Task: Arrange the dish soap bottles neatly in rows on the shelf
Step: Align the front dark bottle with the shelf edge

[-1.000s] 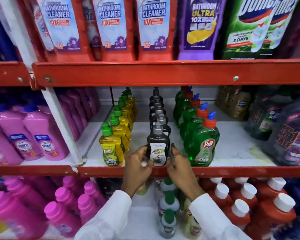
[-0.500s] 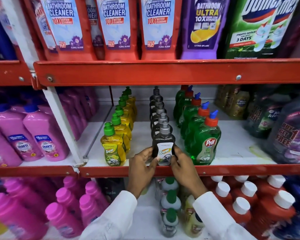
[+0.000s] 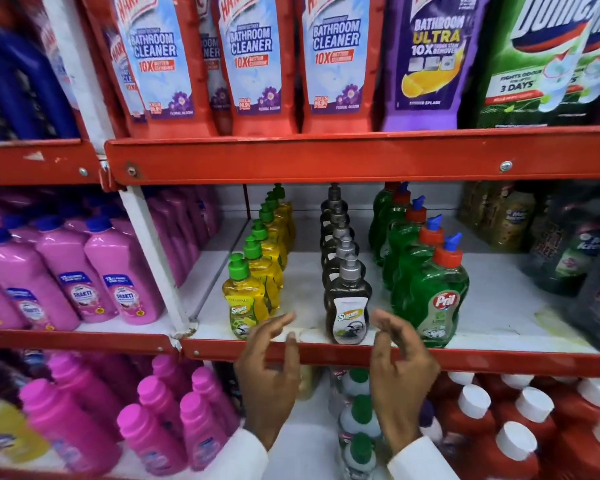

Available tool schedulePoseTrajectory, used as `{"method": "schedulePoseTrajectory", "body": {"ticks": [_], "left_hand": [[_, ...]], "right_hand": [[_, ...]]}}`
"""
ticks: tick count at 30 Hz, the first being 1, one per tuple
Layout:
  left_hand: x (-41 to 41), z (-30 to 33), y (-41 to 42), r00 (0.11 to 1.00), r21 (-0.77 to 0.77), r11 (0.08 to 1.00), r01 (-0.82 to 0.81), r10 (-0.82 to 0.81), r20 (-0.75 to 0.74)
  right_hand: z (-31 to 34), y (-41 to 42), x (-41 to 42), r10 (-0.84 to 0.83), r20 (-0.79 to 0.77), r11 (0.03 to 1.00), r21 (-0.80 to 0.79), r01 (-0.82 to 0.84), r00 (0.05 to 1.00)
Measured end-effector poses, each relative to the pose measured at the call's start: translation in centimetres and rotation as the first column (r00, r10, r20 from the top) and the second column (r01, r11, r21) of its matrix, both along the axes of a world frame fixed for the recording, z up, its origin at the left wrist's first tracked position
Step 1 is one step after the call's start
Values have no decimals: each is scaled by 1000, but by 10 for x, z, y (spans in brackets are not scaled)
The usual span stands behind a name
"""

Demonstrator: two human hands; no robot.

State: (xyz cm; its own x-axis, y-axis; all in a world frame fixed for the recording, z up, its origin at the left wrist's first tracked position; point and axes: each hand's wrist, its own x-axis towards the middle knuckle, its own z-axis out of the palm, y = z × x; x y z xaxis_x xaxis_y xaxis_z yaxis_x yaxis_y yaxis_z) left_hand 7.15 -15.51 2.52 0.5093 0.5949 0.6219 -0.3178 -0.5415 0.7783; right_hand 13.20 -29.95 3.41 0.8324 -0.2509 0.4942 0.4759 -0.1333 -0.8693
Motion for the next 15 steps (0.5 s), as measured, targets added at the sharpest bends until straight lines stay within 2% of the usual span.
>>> {"method": "schedulePoseTrajectory", "body": {"ticks": [2, 4, 7, 10, 11, 12, 15], "left_hand": [[-10, 2, 19, 990, -109, 991, -71, 84, 116], [-3, 2, 44, 980, -211, 973, -91, 124, 153], [6, 6, 57, 999, -258, 965, -40, 48, 24], [16, 9, 52, 988, -239, 971, 33, -67, -137], [10, 5, 96, 981, -268, 961, 65, -110, -158], [5, 2, 136, 971, -259, 961, 98, -149, -186], [6, 4, 129, 945, -31, 986, 167, -168, -282]], "right_hand": [[2, 15, -12, 83, 23, 996, 14, -83, 996], [3, 31, -18, 213, -13, 974, -70, -213, 977], [-1, 49, -9, 349, -73, 912, -201, -357, 934], [-3, 52, 10, 402, -115, 866, -273, -418, 908], [3, 98, 2, 381, -127, 848, -348, -401, 916], [5, 141, -2, 383, -127, 827, -395, -400, 915], [7, 133, 2, 411, -159, 770, -465, -436, 897]]}}
